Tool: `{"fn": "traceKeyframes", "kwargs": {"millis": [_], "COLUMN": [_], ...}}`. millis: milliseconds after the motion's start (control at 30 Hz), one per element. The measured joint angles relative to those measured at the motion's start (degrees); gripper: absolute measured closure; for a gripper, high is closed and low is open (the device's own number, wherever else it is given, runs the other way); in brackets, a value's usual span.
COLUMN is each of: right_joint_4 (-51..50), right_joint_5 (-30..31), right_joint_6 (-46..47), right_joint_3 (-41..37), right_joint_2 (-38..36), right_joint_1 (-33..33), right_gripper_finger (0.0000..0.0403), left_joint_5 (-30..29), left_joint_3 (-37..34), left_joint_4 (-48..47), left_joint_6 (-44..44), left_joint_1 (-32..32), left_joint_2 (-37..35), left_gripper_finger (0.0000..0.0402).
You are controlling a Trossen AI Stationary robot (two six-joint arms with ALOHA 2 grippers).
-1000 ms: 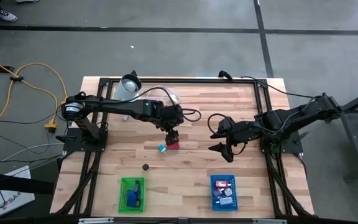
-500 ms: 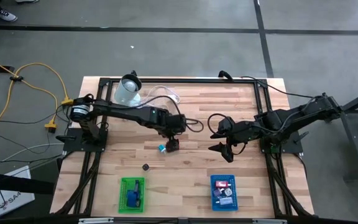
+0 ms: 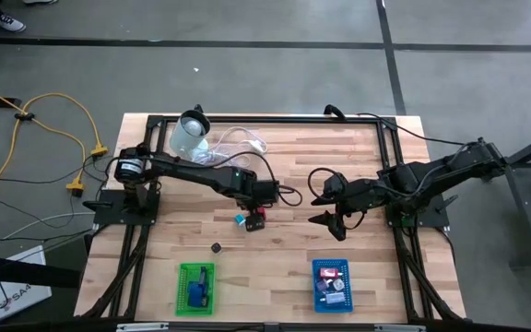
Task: Pick & Place Office items
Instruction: Put the red charger adapter into the blue bin
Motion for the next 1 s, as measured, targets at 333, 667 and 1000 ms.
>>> {"fn": "traceKeyframes", "kwargs": {"millis": [333,667,1000], "right_joint_4": [1.04,1.64,2.56], "right_joint_5": [0.01,0.00,0.02], "right_joint_6": [0.00,0.00,0.00], "right_joint_3": [0.00,0.00,0.00], "right_joint_2": [0.00,0.00,0.00], "right_joint_1": [0.00,0.01,0.01], "right_gripper_finger": [0.0158,0.0158,0.0158], "left_joint_5": [1.33,0.19,0.01], "left_joint_3": [0.00,-0.03,-0.03], "left_joint_4": [2.18,2.04,2.90], "left_joint_6": [-0.17,-0.17,-0.15], "left_joint_1": [0.55,0.54,0.64], "left_joint_2": [3.72,5.70,7.31], "left_gripper_finger": [0.0103,0.0103,0.0103]}}
